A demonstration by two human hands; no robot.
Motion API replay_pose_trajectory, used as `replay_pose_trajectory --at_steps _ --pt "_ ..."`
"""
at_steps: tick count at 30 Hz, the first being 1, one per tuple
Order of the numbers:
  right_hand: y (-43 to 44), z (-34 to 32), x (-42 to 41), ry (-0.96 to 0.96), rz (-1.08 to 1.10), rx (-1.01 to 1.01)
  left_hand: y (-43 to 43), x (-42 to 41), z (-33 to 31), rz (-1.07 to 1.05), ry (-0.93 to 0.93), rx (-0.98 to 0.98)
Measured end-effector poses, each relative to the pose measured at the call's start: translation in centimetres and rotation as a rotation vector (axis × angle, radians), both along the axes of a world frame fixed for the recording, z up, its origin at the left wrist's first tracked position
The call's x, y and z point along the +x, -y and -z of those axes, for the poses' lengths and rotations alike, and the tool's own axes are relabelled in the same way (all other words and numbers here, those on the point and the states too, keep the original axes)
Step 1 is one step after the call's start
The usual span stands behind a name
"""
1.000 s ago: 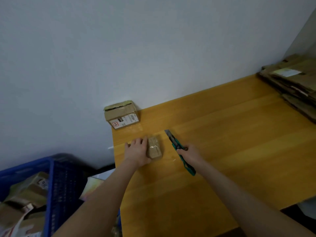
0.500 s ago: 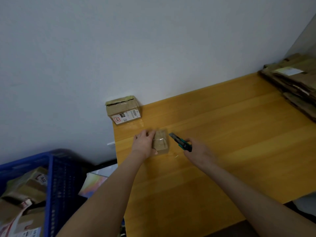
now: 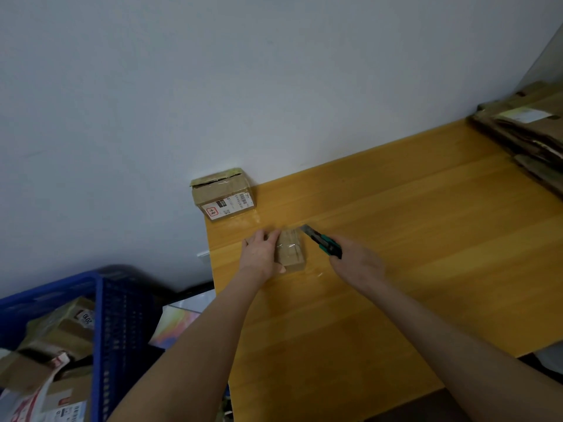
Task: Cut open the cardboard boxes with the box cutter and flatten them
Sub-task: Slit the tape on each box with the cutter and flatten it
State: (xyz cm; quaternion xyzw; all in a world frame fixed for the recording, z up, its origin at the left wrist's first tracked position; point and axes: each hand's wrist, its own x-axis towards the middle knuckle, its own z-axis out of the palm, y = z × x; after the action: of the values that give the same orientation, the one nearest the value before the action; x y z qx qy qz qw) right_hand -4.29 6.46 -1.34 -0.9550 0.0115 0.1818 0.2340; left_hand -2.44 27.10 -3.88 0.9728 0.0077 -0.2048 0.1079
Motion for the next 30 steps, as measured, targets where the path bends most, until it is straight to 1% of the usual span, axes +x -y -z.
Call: replay_pose_trajectory --at_steps 5,12,20,25,30 --pt "0.7 -0.1 0.1 -0.078 -0.060 -0.037 0.0 -0.1 0.1 -0.010 0.009 -0.007" --pt "0.6 -0.1 -0.1 -0.035 -0.071 -0.011 0.0 -0.1 0.2 -0.013 0.020 -0.011" --pt "0.7 0.0 -0.1 -0.101 -0.100 0.022 0.1 -0.3 0.2 -0.021 0.038 -0.015" --pt "0.8 -0.1 -0.9 -0.117 -0.158 -0.003 0.1 -0.1 0.3 -0.018 0.034 -0.002" --pt "0.7 -0.3 -1.3 -0.137 -0.165 -0.003 0.1 -0.3 0.5 -0.006 0.038 0.007"
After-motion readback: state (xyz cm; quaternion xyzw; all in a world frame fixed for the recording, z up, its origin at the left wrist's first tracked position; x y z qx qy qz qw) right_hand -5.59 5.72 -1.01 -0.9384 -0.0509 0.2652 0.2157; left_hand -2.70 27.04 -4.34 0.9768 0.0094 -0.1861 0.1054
